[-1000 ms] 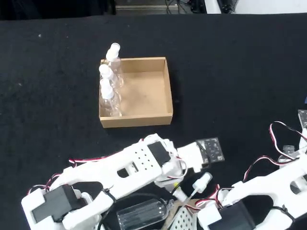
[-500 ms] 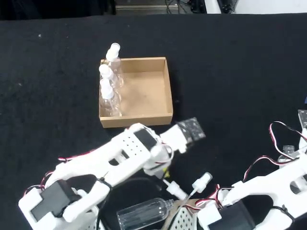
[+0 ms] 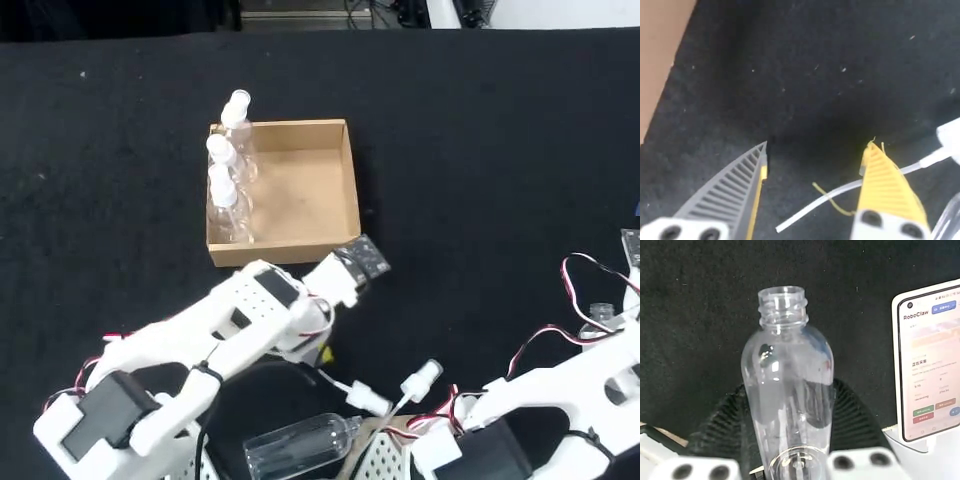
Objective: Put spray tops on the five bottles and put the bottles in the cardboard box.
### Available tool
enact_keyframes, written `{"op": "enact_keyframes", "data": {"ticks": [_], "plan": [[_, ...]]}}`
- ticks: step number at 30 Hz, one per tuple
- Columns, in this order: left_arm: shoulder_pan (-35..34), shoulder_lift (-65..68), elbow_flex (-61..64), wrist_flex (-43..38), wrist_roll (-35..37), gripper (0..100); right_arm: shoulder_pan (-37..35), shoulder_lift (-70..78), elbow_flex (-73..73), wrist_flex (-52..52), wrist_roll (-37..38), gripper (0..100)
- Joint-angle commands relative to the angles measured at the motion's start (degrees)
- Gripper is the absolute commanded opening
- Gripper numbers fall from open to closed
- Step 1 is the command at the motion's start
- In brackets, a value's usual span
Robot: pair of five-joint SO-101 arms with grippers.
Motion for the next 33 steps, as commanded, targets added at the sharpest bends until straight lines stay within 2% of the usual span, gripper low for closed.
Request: {"op": "enact_keyframes", "data": {"ticks": [1, 7, 11, 15, 22, 33], "plan": [[-2.4, -1.1, -0.7, 2.6, -1.4, 27, 0.8, -2.4, -0.7, -1.2, 0.5, 4.4], [-0.7, -5.1, -5.8, 11.4, -1.8, 27, 0.8, -2.4, -0.7, -1.2, 0.5, 4.4], [3.0, -10.7, -8.0, 15.9, -6.2, 27, 1.2, -2.4, -0.7, -1.3, 0.7, 4.4], [8.7, -12.0, -8.5, 15.9, -6.9, 27, 2.5, -2.4, -0.7, -1.0, 4.0, 4.4], [17.1, -7.2, -8.7, 10.4, -6.7, 27, 4.7, -2.4, -0.7, -1.3, 4.1, 4.4], [21.3, 2.4, -17.0, 10.5, -6.6, 27, 4.7, -2.4, -0.7, -1.2, 4.1, 4.4]]}}
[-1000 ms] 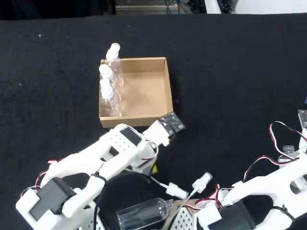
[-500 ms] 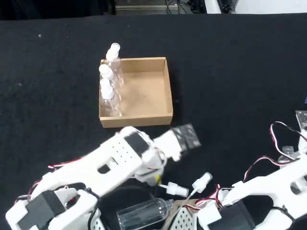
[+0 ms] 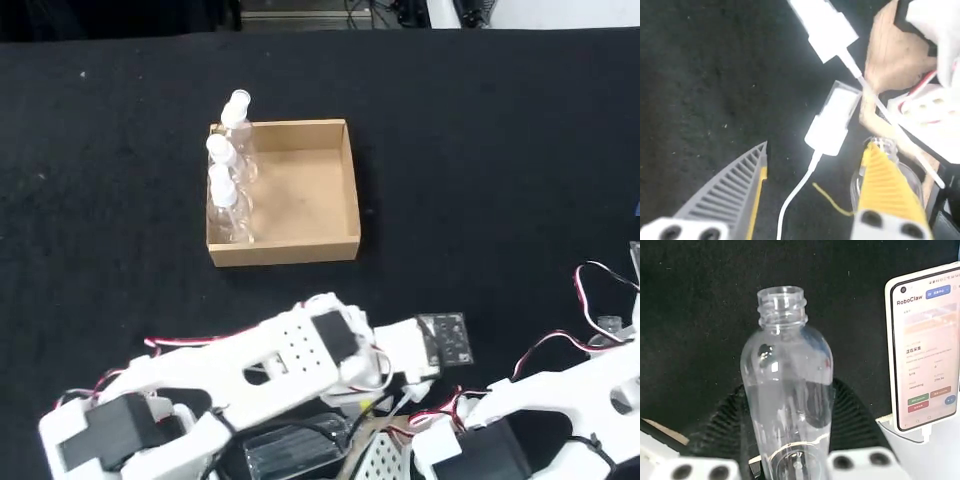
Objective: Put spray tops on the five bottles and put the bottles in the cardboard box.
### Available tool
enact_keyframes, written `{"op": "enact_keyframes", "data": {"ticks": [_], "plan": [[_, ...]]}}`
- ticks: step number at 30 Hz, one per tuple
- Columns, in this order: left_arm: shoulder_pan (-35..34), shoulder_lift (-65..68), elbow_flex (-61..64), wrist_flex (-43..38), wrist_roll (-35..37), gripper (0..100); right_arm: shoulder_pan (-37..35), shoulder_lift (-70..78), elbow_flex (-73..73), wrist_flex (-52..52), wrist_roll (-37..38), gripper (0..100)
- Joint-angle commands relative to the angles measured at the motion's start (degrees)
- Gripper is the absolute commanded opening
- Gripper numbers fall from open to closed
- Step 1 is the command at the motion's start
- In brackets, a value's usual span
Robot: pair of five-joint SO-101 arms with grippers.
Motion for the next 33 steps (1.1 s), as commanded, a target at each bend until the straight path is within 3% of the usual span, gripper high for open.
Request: {"op": "enact_keyframes", "data": {"ticks": [1, 14, 19, 24, 33], "plan": [[0.7, 6.1, -6.0, -0.5, -0.1, 27, 0.7, -2.4, -0.7, -1.2, 0.6, 4.4], [2.8, 14.4, -10.2, -1.1, 0.3, 27, 0.8, -2.4, -0.7, -1.2, 0.6, 4.4], [3.4, 14.4, -8.6, -4.0, 2.5, 13, 0.7, -2.4, -0.7, -1.2, 0.6, 4.4], [3.3, 13.8, -9.1, -1.3, 2.5, 12, 0.8, -2.4, -0.7, -1.2, 0.6, 4.4], [-6.4, 13.8, -10.3, 5.6, 2.7, 12, 0.7, -2.4, -0.7, -1.1, 0.6, 4.4]]}}
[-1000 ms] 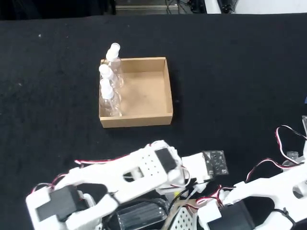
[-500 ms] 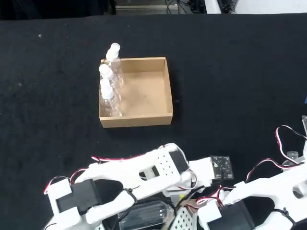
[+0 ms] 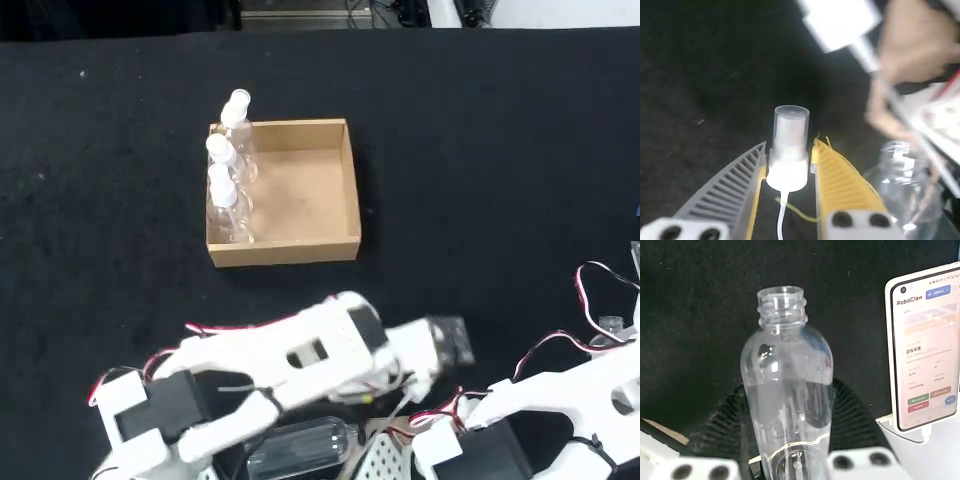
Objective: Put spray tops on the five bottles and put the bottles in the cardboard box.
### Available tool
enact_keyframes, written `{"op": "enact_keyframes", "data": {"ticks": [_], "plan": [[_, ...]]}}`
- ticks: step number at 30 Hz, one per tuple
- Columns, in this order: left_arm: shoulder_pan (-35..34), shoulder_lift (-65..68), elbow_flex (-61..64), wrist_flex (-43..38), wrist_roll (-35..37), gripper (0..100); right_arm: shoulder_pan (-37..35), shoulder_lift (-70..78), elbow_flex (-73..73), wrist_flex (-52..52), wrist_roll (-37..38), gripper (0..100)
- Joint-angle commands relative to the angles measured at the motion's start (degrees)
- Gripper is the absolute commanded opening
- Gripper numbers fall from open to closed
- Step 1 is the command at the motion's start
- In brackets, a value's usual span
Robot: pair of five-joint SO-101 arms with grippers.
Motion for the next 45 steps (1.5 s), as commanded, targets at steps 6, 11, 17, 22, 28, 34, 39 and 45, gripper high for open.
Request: {"op": "enact_keyframes", "data": {"ticks": [6, 11, 17, 22, 28, 34, 39, 45], "plan": [[-9.9, -0.9, -1.3, 4.0, 0.1, 18, 0.6, -2.4, -0.7, -1.0, 0.6, 4.4], [-13.5, -0.8, -1.2, 4.0, -3.0, 28, 0.4, -2.4, -0.7, -1.0, 0.6, 4.4], [-14.7, -0.3, -1.2, 3.9, -5.5, 28, 0.4, -2.4, -0.7, -1.2, 0.6, 4.4], [-13.2, -0.3, 2.0, 1.1, -5.6, 27, 0.4, -2.4, -0.7, -1.2, 0.6, 4.4], [-10.4, -0.3, 3.0, 1.1, -5.5, 11, 0.3, -2.4, -0.7, -1.2, 0.6, 4.4], [-10.3, -1.0, 2.2, 1.4, -4.9, 9, 0.3, -2.4, -0.7, -1.0, 0.6, 4.4], [-10.3, -0.3, 1.6, 1.1, -3.2, 16, 0.3, -2.4, -0.7, -0.9, 0.6, 4.4], [-10.4, -0.3, 1.5, 0.7, -3.5, 26, 0.3, -2.4, -0.7, -0.9, 0.6, 4.4]]}}
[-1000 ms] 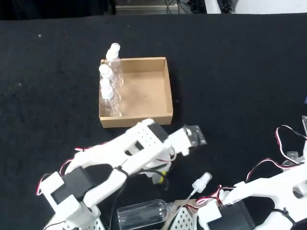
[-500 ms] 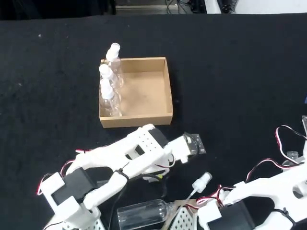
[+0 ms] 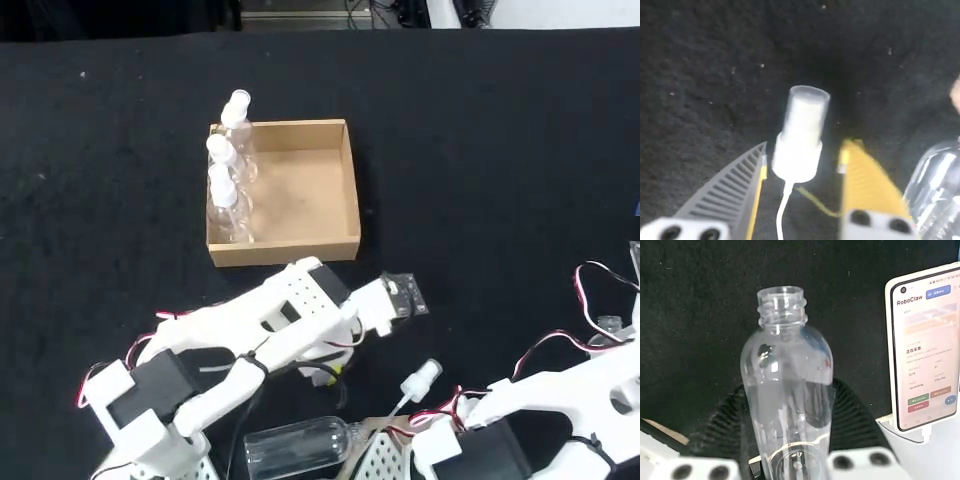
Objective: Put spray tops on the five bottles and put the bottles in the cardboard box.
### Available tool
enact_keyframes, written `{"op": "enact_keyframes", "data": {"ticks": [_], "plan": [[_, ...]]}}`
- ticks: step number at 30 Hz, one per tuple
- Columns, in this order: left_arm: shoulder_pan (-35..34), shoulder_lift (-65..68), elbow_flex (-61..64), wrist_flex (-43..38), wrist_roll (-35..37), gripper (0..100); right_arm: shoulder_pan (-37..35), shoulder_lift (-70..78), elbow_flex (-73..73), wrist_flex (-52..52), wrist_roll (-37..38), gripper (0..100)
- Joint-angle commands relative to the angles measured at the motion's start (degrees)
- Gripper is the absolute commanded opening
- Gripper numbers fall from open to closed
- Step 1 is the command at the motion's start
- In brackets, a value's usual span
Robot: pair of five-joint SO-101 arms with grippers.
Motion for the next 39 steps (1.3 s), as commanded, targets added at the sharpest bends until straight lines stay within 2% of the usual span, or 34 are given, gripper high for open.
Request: {"op": "enact_keyframes", "data": {"ticks": [1, 8, 13, 17, 21, 27, 31, 34, 39], "plan": [[0.8, -0.3, -1.5, -1.5, 0.2, 26, 0.3, -2.4, -0.7, -1.0, 0.6, 4.4], [0.9, -0.2, -0.5, -3.3, 0.1, 18, 0.3, -2.4, -0.7, -1.1, 0.7, 4.4], [0.9, -0.5, 1.5, -3.3, 0.1, 3, -0.7, -2.9, -0.8, -0.9, 0.6, 4.4], [0.8, -1.0, 3.0, -3.1, 0.1, 3, -3.5, -2.9, -1.3, 1.3, 0.3, 4.4], [0.3, -1.1, 1.6, 1.8, 0.4, 3, -7.4, -2.9, -4.8, 8.0, 0.1, 4.2], [-3.1, -10.0, 3.9, 4.0, 1.0, 3, -15.5, -3.0, -10.0, 11.8, -8.4, 4.0], [-6.5, -20.0, 7.3, 4.1, 5.6, 3, -22.0, -3.0, -10.3, 11.7, -14.7, 4.0], [-9.1, -26.1, 9.1, 4.3, 6.3, 3, -26.3, -3.6, -10.3, 11.6, -19.1, 4.0], [-10.7, -32.9, 11.6, 4.0, 6.7, 3, -32.9, -11.1, -9.4, 10.5, -28.0, 3.9]]}}
